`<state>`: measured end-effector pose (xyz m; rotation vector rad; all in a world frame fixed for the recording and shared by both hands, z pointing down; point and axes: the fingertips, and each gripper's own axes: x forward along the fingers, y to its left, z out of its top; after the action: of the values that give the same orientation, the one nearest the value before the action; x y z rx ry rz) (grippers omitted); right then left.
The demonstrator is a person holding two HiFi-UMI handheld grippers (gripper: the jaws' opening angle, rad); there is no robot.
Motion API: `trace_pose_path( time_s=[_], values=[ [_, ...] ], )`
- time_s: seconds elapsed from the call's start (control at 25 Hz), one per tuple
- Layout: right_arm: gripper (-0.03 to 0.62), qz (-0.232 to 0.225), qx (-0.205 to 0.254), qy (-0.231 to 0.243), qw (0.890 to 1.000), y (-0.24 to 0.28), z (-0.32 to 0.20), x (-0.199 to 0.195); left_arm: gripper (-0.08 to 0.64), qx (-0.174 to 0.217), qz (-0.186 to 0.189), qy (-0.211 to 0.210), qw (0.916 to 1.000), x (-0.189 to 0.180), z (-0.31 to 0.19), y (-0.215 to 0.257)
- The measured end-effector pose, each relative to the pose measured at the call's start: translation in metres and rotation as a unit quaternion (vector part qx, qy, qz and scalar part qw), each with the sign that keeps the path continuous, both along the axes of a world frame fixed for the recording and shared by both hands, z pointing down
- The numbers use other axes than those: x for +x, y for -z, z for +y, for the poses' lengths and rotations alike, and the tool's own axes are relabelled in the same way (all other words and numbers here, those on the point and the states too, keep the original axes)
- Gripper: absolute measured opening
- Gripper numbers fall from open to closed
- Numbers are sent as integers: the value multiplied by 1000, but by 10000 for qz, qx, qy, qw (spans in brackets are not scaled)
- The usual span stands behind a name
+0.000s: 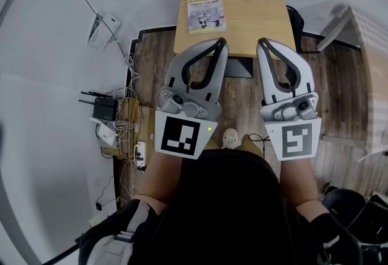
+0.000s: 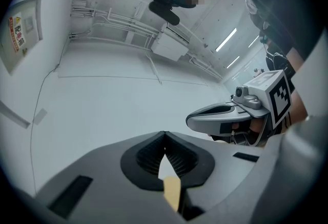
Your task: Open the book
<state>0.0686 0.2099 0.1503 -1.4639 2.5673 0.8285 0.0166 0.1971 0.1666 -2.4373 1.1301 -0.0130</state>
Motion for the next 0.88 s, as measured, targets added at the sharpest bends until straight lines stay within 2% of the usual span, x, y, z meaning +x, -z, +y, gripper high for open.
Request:
trace_pose_path(
  time_s=[0.88],
  values=[
    [31, 64, 194, 197, 9996, 7, 21, -7, 6, 137, -70, 11, 9999, 7, 17, 11]
  ],
)
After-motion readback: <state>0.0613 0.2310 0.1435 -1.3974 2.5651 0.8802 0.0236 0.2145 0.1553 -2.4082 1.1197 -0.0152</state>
